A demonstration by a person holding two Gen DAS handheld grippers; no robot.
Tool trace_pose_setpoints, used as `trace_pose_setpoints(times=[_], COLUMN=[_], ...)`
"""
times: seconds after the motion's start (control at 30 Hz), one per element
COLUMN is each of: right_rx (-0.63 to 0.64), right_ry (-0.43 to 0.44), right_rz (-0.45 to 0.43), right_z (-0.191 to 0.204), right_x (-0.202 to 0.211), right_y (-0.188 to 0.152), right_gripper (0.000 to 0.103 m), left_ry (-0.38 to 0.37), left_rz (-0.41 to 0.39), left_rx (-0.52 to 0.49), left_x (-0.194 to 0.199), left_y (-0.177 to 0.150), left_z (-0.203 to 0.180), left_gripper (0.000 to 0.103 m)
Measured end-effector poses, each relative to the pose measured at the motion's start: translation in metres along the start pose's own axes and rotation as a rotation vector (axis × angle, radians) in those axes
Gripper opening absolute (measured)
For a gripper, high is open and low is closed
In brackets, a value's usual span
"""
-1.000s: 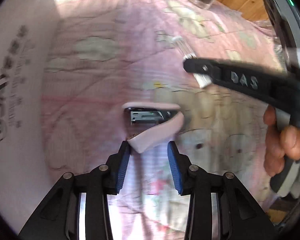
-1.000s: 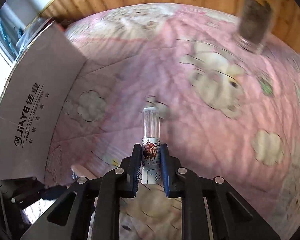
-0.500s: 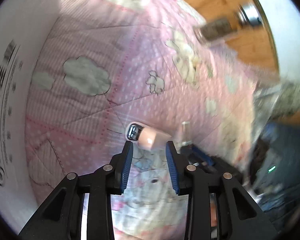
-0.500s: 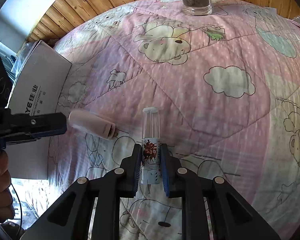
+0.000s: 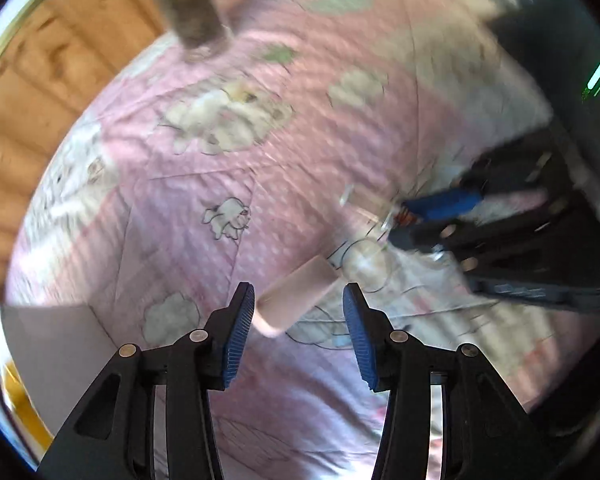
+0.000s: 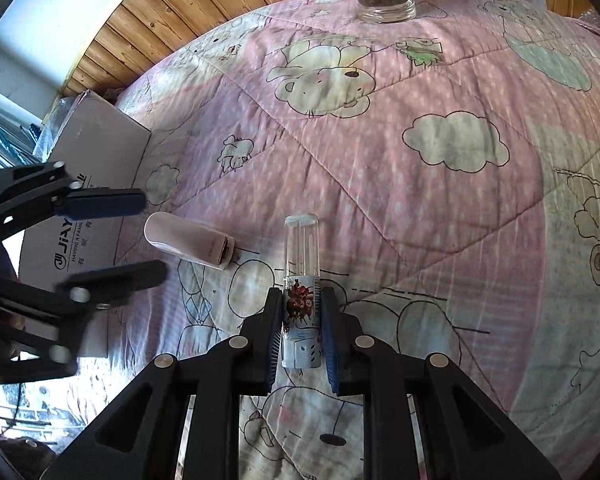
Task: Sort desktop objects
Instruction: 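Grasp the pink-and-white oval item with the left tool while the right grasps the small clear bottle, then carry the pink-and-white item and clear bottle over the white box with both tools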
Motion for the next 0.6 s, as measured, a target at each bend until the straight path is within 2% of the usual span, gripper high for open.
trace_pose_setpoints(times=[0.03,0.1,0.13,0.17,0.2,0.33,0.6], right_rx=[-0.002,-0.002,0.0,0.001,0.005,0.023,0.042], right_ry=[0.004,0.012,0.014,0.015,0.014,0.002,-0.083], right_rz=[-0.002,-0.009,-0.011,-0.012,-0.012,-0.015,-0.032], right_z=[0.0,-0.001,-0.002,-0.002,-0.002,-0.004,0.015], right_x=[0.0,0.0,-0.001,0.0,0.0,0.005,0.016], right_y=[0.0,0.0,0.0,0.0,-0.001,-0.003,-0.003], right_gripper=[0.02,0.02,0.02,0.02,0.02,0.02,0.02], left_ry=[0.016,0.009,-0.02,-0.075,-0.117,-0.175,-0.241], left_rz=[0.014,0.058,0.066,0.065,0.059,0.049,-0.031], left_rx=[-0.012,0.045,0.094,0.165,0.223,0.383,0.538], left_x=[-0.008,-0.027,-0.031,-0.034,-0.035,-0.029,0.008], left_y=[-0.002,0.002,0.001,-0.001,-0.003,-0.012,-0.032], left_z=[0.0,0.002,0.006,0.012,0.017,0.032,0.04], left_gripper=[0.055,0.051,0.047,0.035,0.028,0.027,0.027])
Point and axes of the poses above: each gripper's, at about its wrist camera, not at the fingertips, and x roughly against the way its jaws point, z to its left, y to its top, the point moved 2 cm from there along -x, roughly the way its jaws point
